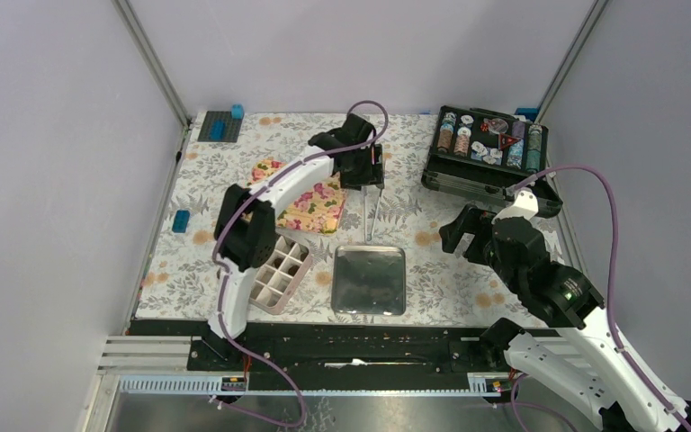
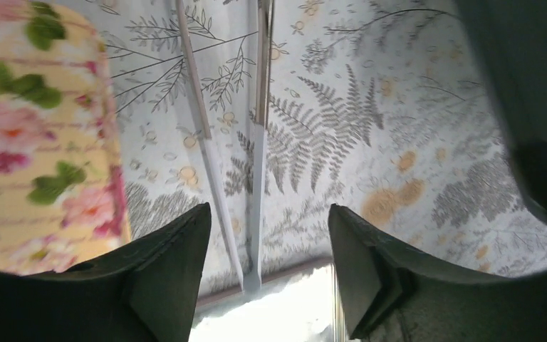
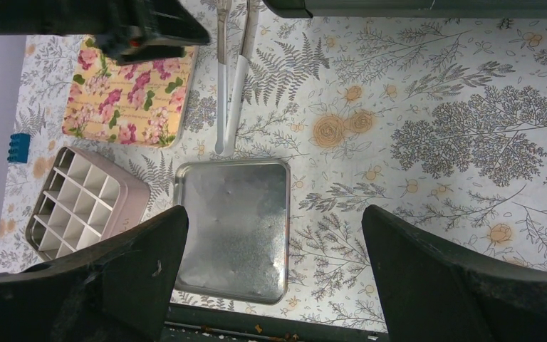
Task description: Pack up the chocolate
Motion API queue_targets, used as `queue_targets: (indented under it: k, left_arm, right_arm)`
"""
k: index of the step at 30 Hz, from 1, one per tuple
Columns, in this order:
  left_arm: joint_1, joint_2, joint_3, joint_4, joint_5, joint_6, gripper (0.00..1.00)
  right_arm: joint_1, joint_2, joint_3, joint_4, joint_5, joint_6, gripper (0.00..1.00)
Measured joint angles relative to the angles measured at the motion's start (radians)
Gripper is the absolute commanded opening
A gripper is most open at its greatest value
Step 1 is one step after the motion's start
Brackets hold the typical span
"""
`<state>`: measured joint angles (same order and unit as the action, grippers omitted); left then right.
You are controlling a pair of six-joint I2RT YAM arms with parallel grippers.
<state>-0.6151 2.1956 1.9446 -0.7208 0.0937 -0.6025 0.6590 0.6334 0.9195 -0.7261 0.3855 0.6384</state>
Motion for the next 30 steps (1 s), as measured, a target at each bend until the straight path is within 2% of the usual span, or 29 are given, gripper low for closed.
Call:
queue_targets:
  k: [3,8,11,13,18,20,23,30]
  left_arm:
    - [-0.003,-0.138,-0.052,-0.013,-0.032,0.025,0.76]
    - [-0.003,-0.476,-0.163,-0.017,-0.131,0.076,0.9]
    - [0.008,-0.641,-0.233,-0.011,-0.192,0.101,0.91]
    - [0.056,-0.724,-0.303,-0.012,-0.206,0.109,0.9]
    - [0.314,-0.758,-0.502,-0.026,-0.14,0.092,0.9]
    - [0.38,-0.752,-0.581,-0.039,-0.119,0.079,0.9]
    - [0.393,-0.752,-0.669,-0.067,-0.081,0.07,0.9]
    - [0.395,-0.806,-0.729,-0.073,-0.036,0.07,0.9]
  right_arm:
    - [0.0,0.001,0.0,0.001,-0.001,0.0,0.99]
    - [0.0,0.018,-0.001,0.01,-0.009,0.0,0.99]
    - [0.0,0.04,-0.008,0.036,-0.022,0.0,0.99]
    - [0.0,0.059,-0.016,0.056,-0.04,0.002,0.99]
    - [0.0,0.115,-0.023,0.121,-0.09,0.016,0.99]
    - [0.0,0.144,-0.032,0.166,-0.117,0.028,0.99]
    - [0.006,0.195,-0.066,0.23,-0.151,0.05,0.99]
    - [0.061,0.317,-0.204,0.264,-0.168,0.088,0.98]
